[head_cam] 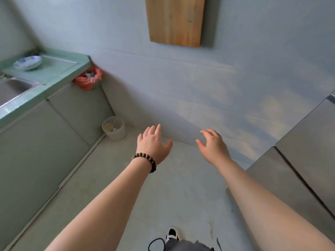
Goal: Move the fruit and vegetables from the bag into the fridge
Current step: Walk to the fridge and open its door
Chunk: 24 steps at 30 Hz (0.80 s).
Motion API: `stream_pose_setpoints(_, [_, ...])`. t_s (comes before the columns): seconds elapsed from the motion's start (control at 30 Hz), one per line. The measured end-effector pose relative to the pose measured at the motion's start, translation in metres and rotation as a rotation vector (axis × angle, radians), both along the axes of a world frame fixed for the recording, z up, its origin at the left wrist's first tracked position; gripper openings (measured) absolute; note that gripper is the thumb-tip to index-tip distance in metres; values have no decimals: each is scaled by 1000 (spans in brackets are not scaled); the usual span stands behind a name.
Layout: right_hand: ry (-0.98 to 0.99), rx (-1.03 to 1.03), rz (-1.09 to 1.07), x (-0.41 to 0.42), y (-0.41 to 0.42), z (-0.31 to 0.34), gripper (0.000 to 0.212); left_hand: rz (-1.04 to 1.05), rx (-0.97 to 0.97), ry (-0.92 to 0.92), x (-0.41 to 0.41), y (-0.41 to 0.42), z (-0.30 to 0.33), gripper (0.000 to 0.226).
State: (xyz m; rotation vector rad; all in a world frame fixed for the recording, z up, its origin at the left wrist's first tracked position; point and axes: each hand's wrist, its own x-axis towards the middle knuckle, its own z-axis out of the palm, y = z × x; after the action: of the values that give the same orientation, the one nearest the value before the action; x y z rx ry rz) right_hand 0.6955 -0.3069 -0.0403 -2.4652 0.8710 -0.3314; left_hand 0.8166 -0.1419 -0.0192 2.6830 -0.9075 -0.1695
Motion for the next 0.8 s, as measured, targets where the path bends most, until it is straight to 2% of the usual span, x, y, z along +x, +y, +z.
stream_pose_setpoints(0.43, [46, 4, -451, -3, -114, -1, 43, -493, -5, 10, 76, -193, 0, 73])
stream_pose_setpoints(0.57, [49, 6, -652, -5, -139, -6, 42, -688, 14, 33, 91, -262, -8, 74])
stream_pose_setpoints(0.8, [61, 59, -936, 6, -151, 6, 42, -1017, 44, 12, 102, -350, 4, 74])
